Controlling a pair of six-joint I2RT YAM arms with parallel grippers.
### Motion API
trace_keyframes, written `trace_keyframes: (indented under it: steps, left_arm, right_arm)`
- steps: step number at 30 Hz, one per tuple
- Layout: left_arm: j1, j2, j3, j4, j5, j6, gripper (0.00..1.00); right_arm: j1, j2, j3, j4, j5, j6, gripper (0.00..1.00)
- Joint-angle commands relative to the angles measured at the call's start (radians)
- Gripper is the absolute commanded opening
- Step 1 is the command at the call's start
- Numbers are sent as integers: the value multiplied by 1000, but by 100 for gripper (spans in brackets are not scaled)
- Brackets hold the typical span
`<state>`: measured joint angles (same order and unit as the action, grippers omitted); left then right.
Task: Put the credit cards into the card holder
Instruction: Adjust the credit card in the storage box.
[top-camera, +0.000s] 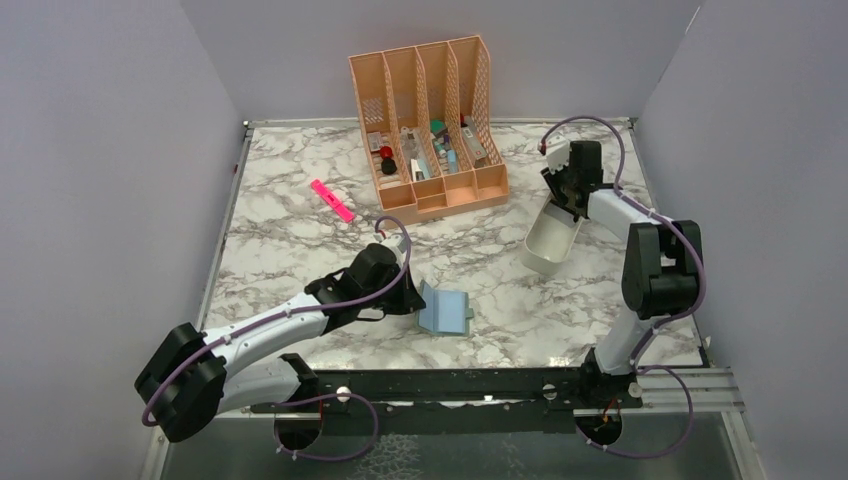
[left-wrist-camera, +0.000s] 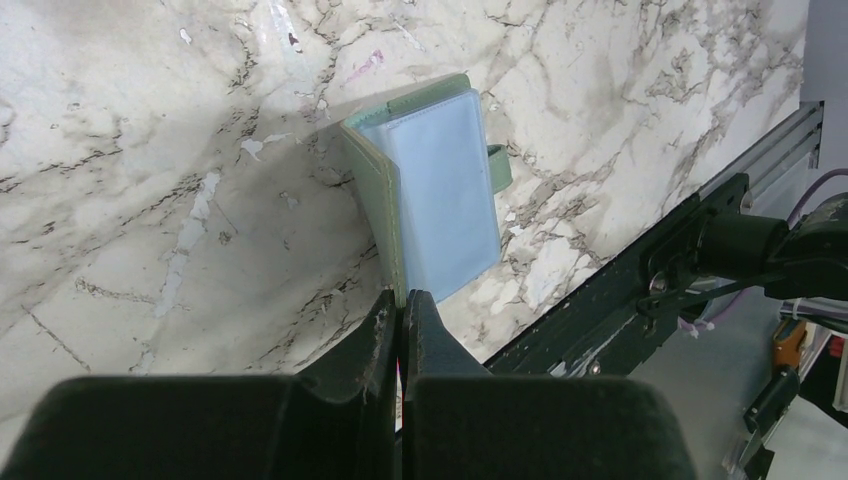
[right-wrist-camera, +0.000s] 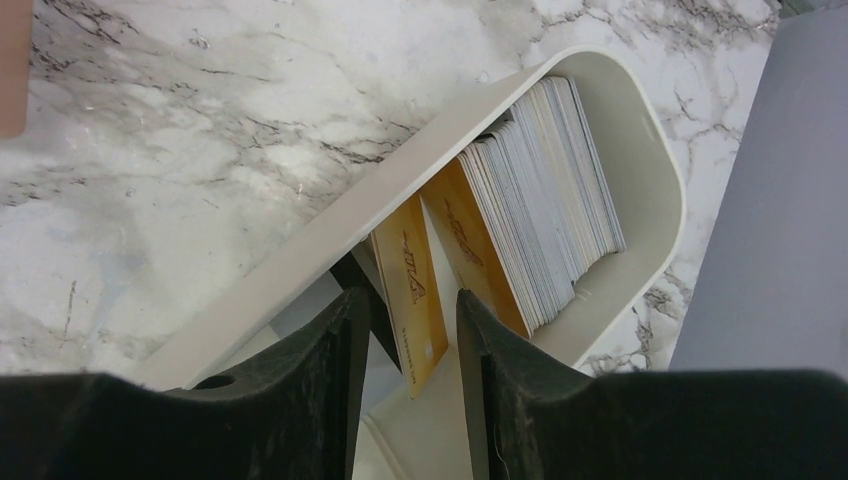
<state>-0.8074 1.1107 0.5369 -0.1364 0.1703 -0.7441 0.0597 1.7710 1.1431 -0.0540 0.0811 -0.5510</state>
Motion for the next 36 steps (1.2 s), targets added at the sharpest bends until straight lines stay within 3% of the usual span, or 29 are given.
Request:
trace_keyframes:
  steps: [1,6,14,22,36]
  left_arm:
    - [-3,-31,13,33,24,-8,4]
    - [-3,-32,13,31,24,-8,4]
    - [-3,-52,14,10,14,-1,4]
    - [-2,-52,8,21,10,-2,4]
    - [-2,-40,8,32,17,2,4]
  right_arm:
    - [-2,31,-25,17,-27,-8,43]
    - [-1,75,-22,29,-29,-15,42]
    - [-1,129,7,86,115,-42,34]
    - [-1,71,-8,143,133,-41,25]
    - [-2,49,-15,181,174,-47,25]
